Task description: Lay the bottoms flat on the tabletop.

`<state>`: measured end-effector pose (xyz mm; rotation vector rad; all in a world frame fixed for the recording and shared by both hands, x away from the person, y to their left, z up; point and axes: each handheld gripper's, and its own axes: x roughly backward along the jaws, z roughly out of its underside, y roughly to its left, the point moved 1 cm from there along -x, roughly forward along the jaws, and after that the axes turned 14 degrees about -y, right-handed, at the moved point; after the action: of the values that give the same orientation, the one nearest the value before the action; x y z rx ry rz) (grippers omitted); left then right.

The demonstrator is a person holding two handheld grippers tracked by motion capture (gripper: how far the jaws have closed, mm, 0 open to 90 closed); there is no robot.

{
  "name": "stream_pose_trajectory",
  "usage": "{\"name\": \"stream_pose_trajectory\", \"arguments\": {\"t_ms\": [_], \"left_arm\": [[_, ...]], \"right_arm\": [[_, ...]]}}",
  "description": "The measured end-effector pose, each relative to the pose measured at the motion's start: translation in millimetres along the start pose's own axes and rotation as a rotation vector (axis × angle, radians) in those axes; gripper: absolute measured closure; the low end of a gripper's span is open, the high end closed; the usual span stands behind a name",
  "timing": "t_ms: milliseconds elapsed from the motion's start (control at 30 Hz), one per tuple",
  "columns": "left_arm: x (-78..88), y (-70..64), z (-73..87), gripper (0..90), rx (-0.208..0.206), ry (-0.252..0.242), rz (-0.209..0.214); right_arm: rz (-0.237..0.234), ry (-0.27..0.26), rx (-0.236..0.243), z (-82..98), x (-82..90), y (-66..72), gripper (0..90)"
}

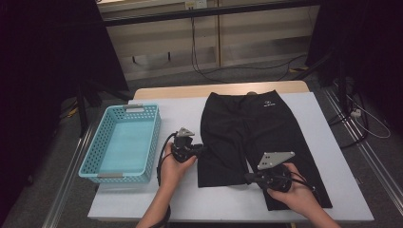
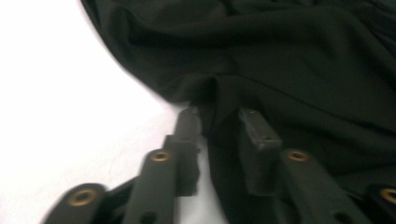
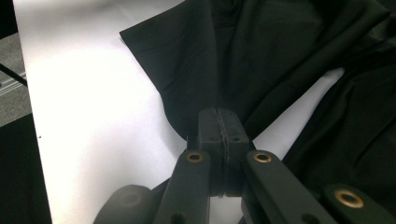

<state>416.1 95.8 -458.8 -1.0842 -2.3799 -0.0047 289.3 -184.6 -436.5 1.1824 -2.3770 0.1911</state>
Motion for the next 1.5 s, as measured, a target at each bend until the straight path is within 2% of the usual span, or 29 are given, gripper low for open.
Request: {"name": "stream_pose_trajectory", "arguments": {"t_ms": [100, 233, 333, 400, 467, 500, 567, 667, 933, 1200, 1233, 1333, 1500], "left_arm": [[6.1, -0.5, -0.1, 60.6, -0.021, 0.009, -0.012], [7.4, -3.4, 3.4, 63.1, -0.038, 0.046, 0.0], [5.0, -6.0, 6.5, 65.0, -0.05, 0.053, -0.007], [5.7, -7.3, 6.0, 70.6, -0.043, 0.068, -0.007], [6.1, -9.2, 6.4, 83.6, -0.013, 0.085, 0.021], [6.6, -10.4, 6.2, 87.0, -0.024, 0.09, 0.022], [8.8, -12.0, 4.6, 87.8, -0.034, 0.105, 0.023], [16.7, -13.1, 1.1, 88.4, -0.008, 0.105, 0.047], [39.0, -14.1, -4.6, 88.8, 0.02, 0.086, 0.047], [54.5, -18.9, -8.1, 88.8, 0.048, 0.072, 0.082], [56.5, -20.0, -8.1, 88.8, 0.056, 0.069, 0.081], [58.5, -19.2, -3.8, 88.5, 0.04, 0.095, 0.06], [52.1, -11.2, 6.2, 87.3, 0.057, 0.112, 0.034]], "right_arm": [[0.002, 0.006, 0.002, 1.3, -1.6, -0.2, 89.5], [0.005, 0.003, 0.0, 1.2, -3.0, -0.5, 89.2], [0.004, 0.002, 0.003, -0.1, -3.9, 0.6, 89.1], [0.002, 0.002, 0.006, -0.8, -4.2, 1.4, 89.2], [0.003, 0.001, 0.009, -0.9, -4.5, 1.9, 89.4], [0.002, 0.002, 0.009, -0.8, -4.7, 1.9, 89.4], [0.001, 0.001, 0.009, -0.8, -4.6, 1.8, 89.6], [0.0, -0.005, 0.011, -1.3, -2.5, 1.6, 89.7], [-0.007, -0.04, -0.011, -4.0, 1.2, 1.6, 90.0], [-0.02, -0.061, -0.005, -9.2, 0.8, 5.8, 90.0], [-0.02, -0.064, -0.005, -9.8, 1.2, 5.7, 90.0], [-0.019, -0.072, -0.008, -10.9, 2.0, 4.3, 90.0], [-0.042, -0.047, -0.012, -8.6, -6.3, 6.4, 89.6]]}}
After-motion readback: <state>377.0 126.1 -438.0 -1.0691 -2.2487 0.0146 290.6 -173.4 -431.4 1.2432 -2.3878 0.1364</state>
